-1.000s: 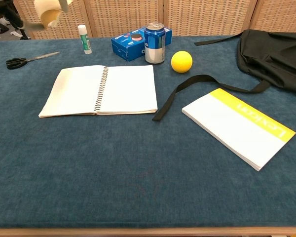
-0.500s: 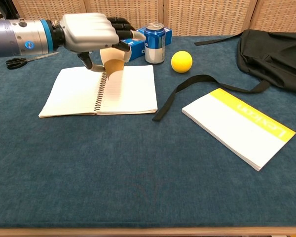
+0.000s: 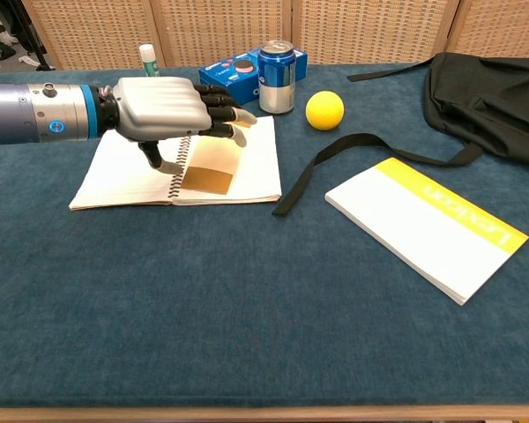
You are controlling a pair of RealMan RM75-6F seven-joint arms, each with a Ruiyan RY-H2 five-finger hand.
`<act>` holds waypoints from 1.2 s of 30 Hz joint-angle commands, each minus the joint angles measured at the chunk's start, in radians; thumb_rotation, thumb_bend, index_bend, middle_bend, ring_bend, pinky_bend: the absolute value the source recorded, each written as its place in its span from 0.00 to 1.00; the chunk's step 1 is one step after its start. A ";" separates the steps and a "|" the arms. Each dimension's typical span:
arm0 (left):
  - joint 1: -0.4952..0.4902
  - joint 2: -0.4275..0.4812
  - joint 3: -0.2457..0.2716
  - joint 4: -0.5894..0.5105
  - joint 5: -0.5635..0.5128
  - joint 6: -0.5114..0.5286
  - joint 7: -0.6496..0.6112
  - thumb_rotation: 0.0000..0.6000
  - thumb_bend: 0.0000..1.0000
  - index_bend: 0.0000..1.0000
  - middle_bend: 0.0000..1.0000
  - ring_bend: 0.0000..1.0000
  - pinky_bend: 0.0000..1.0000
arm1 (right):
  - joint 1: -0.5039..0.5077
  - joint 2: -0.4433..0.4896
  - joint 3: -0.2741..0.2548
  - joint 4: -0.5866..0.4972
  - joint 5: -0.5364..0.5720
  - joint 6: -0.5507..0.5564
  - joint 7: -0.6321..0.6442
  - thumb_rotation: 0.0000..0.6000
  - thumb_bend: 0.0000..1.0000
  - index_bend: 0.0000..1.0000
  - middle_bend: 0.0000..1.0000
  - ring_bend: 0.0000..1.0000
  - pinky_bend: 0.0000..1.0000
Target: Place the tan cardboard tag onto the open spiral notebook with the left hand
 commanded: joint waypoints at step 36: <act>0.005 0.322 -0.231 -0.786 -0.596 -0.430 -0.164 1.00 0.18 0.00 0.00 0.00 0.00 | 0.000 0.013 -0.015 -0.013 -0.018 -0.007 0.016 1.00 0.36 0.00 0.00 0.00 0.00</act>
